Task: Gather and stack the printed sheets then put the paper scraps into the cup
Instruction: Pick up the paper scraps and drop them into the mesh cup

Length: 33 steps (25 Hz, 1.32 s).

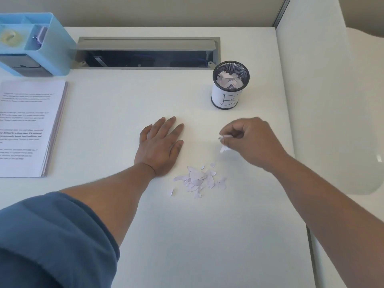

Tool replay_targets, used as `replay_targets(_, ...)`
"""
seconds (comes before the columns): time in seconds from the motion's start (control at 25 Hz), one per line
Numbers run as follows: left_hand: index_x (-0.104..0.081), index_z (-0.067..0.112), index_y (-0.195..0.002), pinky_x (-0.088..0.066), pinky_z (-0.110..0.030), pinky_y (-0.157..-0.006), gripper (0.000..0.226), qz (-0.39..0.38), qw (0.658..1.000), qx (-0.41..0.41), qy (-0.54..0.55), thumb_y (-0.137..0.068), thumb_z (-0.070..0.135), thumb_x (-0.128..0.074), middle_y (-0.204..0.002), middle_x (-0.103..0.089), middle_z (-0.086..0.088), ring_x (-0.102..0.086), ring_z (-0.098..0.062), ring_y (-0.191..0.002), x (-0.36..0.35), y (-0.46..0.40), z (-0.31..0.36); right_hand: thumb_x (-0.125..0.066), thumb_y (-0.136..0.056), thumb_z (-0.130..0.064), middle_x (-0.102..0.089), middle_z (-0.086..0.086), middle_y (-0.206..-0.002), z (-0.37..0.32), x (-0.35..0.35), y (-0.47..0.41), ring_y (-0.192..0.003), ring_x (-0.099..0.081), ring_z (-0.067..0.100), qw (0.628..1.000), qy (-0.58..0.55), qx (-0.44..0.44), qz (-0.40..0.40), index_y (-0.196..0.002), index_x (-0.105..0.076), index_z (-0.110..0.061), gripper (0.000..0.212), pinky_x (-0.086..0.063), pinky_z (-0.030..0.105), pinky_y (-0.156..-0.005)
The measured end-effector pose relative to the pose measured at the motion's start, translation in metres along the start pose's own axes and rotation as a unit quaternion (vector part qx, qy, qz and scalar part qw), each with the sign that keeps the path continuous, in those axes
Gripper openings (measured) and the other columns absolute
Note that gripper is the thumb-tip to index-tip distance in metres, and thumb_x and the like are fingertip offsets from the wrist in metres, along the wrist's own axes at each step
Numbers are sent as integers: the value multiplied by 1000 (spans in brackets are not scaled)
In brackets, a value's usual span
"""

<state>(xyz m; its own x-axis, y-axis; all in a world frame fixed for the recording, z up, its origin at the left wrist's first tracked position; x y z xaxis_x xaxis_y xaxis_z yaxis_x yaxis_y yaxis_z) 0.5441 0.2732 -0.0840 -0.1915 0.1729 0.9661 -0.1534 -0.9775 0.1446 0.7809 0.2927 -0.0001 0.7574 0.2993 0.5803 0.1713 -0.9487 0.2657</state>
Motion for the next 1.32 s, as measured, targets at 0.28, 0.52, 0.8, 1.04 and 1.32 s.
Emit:
replay_targets(0.28, -28, 39, -160, -1, -40, -126, 56, -3, 1000, -3, 1, -106, 52, -20, -171, -16, 11, -7, -19, -159, -1, 0, -1, -75, -86, -19, -74, -1, -76, -49, 70, -65, -72, -68, 18, 982, -25, 68, 175, -89, -79, -20, 5, -56, 29, -75)
replay_targets(0.52, -27, 39, -160, 2, -39, -126, 56, -6, 1000, -1, -4, -106, 52, -19, -171, -14, 11, -6, -20, -159, -1, 0, -2, -64, -94, -11, -76, 2, -99, -60, 71, -102, -93, -68, 22, 980, 75, 88, 161, -105, -79, -13, 19, -53, 27, -82)
replay_targets(0.8, -29, 38, -159, 1, -39, -125, 56, -1, 1000, -6, 0, -106, 52, -20, -171, -17, 11, -7, -20, -158, -1, 0, -1, -40, -80, 8, -69, 26, -112, -61, 60, -105, -113, -62, 44, 974, 143, 99, 143, -111, -70, -2, 44, -56, 53, -91)
replay_targets(1.04, -28, 39, -160, -2, -42, -126, 57, -6, 1000, -6, 1, -106, 53, -18, -171, -16, 10, -7, -20, -159, -1, 0, 0, -56, -88, -4, -75, -3, -93, -62, 70, -76, -89, -71, 19, 968, 51, 128, 211, -100, -77, -14, 26, -57, 36, -85)
replay_targets(1.32, -26, 38, -161, 0, -41, -126, 58, -11, 1000, -2, -1, -105, 53, -17, -171, -13, 10, -4, -19, -159, 0, 1, 0, -69, -90, -11, -68, -10, -94, -30, -19, -16, -80, -63, 7, 995, 56, 83, 19, -111, -76, -18, 23, -54, 33, -90)
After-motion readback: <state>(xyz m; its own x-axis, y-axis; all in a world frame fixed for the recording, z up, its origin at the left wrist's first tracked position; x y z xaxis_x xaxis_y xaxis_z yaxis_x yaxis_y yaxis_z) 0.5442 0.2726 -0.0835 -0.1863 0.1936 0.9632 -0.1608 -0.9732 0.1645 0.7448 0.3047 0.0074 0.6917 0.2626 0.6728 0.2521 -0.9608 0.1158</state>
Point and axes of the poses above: each hand's wrist, its own y-axis away from the middle knuckle, its own x-axis out of the back of the hand, z = x × y, the point moved 10 cm from there along -y, towards the middle knuckle
